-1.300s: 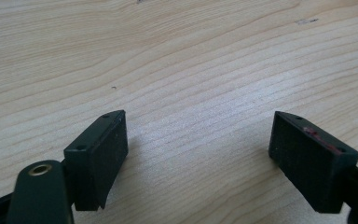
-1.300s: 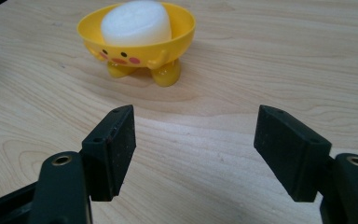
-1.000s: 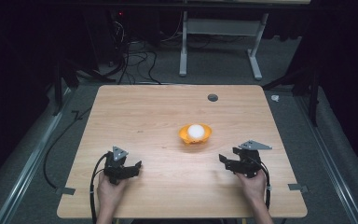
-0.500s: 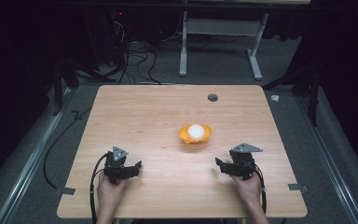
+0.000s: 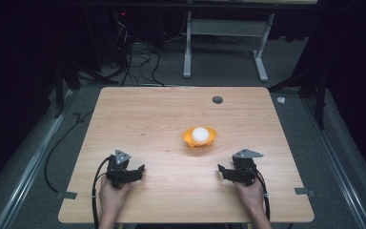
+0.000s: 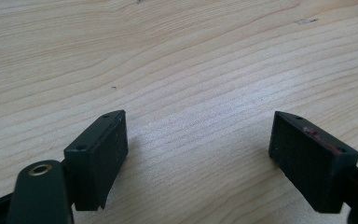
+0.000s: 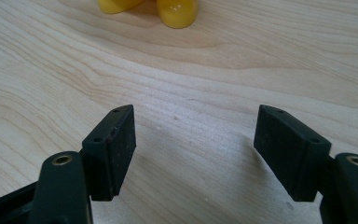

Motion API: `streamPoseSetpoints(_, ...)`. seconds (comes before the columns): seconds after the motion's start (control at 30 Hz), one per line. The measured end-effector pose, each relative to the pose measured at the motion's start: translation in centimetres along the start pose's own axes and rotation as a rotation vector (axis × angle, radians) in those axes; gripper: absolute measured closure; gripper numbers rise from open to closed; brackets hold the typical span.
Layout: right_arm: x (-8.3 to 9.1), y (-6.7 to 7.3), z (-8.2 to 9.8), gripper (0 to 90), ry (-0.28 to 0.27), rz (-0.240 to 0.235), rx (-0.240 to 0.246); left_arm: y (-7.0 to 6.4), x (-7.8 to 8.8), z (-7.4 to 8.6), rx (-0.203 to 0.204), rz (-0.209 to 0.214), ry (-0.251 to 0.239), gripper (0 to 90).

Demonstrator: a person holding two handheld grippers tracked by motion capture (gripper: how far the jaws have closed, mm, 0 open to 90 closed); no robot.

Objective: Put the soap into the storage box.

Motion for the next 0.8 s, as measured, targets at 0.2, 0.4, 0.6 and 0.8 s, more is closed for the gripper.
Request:
streamPoseSetpoints(0.2, -0.28, 0.13, 0.25, 30.0, 0.009, 0.003, 0.009, 0.00, 0.00, 0.00, 0.000, 0.000, 0.000, 20.0)
streamPoseSetpoints(0.4, -0.42, 0.19, 0.25, 29.5, 0.009, 0.016, 0.030, 0.00, 0.00, 0.00, 0.000, 0.000, 0.000, 20.0)
streamPoseSetpoints(0.6, -0.63, 0.31, 0.32, 27.7, -0.003, 0.035, 0.060, 0.00, 0.01, 0.01, 0.000, 0.000, 0.000, 20.0)
streamPoseSetpoints(0.8, -0.63, 0.33, 0.33, 27.5, -0.002, 0.034, 0.060, -0.01, 0.02, 0.01, 0.000, 0.000, 0.001, 20.0)
Point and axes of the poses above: each handheld gripper's, and its own axes: x roughly backward along the jaws, z roughly out of its underside, y roughly to its left, the point moved 10 cm from there along -x, roughly forward along the jaws, and after that the axes turned 8 degrees about -y, right-handed, at the moved point
